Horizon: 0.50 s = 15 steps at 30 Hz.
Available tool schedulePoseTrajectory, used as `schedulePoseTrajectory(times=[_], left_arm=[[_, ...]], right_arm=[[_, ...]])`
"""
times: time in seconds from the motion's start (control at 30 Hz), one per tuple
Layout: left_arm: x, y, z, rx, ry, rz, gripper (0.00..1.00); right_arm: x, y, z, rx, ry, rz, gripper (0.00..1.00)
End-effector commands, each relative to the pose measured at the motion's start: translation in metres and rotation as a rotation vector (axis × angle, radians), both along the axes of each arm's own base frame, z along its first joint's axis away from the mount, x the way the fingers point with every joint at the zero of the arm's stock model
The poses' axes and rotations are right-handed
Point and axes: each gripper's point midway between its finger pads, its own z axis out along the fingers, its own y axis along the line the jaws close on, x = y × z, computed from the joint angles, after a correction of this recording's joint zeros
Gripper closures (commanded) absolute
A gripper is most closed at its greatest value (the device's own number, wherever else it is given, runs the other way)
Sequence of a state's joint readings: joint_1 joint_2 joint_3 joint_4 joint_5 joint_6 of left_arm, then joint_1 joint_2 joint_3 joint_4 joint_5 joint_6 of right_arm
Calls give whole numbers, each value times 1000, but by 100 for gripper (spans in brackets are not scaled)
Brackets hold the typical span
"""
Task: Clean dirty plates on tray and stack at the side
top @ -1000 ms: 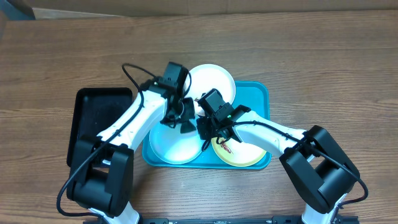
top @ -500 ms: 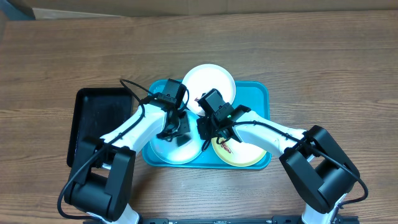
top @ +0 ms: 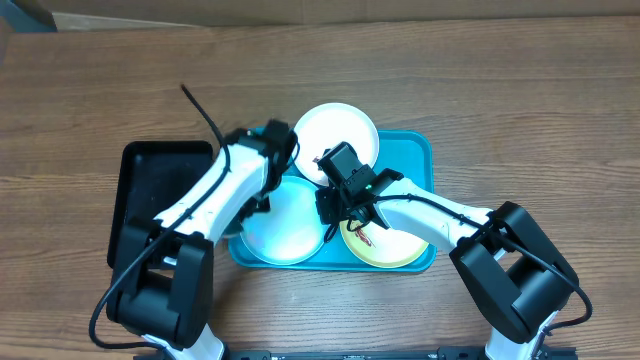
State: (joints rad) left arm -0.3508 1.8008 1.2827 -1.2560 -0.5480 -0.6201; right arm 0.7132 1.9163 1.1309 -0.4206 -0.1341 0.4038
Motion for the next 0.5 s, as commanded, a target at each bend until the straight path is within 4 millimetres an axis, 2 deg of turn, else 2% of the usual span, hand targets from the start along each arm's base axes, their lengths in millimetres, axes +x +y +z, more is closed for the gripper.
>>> schedulePoseTrajectory(times=[0.0, 0.03, 0.1, 0.23, 0.33, 0.47], left_arm=[[23, 15, 55, 98, -201, 87, 96], [23, 20, 71, 103, -239, 113, 96], [21, 28, 85, 95, -283, 144, 96], [9, 55, 100, 33, -327, 261, 96], [-1, 71, 91, -78, -293, 360, 96], [-1, 68, 60, -342, -174, 309, 96]], right_arm=[[4, 6, 14, 31, -4, 11, 96], [3, 11, 23, 57, -1, 21, 96], [3, 16, 37, 83, -3, 31, 96], [7, 18, 73, 95, -38, 53, 96], [14, 11, 109, 55, -98, 55, 96], [28, -14, 158, -57, -217, 14, 96]])
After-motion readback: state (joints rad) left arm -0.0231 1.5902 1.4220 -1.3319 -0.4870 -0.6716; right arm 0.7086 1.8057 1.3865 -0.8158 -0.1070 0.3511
